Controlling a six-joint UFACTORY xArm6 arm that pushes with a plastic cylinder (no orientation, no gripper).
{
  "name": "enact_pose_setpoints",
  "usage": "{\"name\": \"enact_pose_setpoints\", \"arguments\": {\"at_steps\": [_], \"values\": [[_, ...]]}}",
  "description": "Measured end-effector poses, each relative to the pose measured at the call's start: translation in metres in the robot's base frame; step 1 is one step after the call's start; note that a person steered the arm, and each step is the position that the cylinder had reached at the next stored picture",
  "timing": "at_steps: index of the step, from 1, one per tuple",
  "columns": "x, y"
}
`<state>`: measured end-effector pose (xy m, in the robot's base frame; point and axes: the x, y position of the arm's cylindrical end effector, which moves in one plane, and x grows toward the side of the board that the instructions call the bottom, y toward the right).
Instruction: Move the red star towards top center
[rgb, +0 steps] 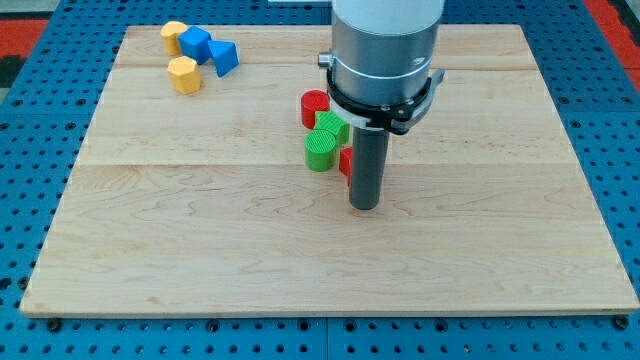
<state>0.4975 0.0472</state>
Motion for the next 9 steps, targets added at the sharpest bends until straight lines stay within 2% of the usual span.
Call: {"name": "enact_pose_setpoints", "arguments": {"at_steps": [1, 3, 4, 6, 7, 8, 9], "values": [[0.029, 0.009], [0.025, 0.073], [0.039, 0.050], [0.049, 0.066], [0.040, 0.094], [0.004, 0.086], [-0.005, 0.033]]}}
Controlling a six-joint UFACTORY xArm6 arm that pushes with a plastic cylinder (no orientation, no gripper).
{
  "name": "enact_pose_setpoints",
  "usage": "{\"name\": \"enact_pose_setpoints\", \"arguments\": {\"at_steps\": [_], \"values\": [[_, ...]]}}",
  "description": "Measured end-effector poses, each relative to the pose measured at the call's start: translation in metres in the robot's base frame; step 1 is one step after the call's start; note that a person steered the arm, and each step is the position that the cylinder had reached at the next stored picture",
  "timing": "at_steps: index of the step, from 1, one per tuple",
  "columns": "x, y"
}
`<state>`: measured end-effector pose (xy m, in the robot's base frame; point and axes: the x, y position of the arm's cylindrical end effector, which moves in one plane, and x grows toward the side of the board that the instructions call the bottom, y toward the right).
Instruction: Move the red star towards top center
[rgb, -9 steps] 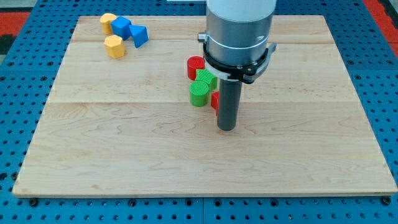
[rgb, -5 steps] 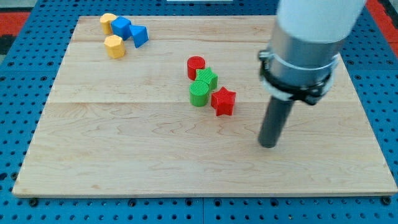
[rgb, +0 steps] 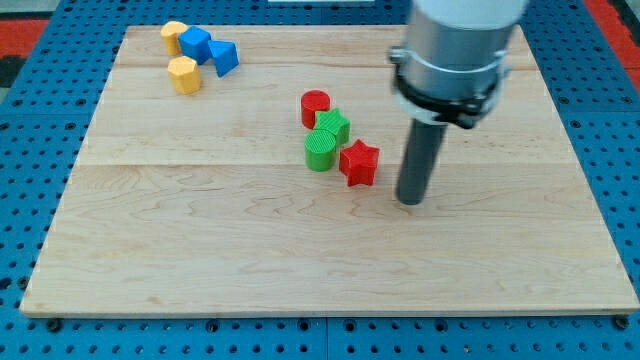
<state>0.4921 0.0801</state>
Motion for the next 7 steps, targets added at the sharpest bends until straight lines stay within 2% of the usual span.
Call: {"name": "enact_pose_setpoints", "arguments": {"at_steps": [1, 2, 6, 7], "values": [[0.035, -0.045], [-0.017, -0.051], [-0.176, 0.049], [-0.150, 0.108]]}}
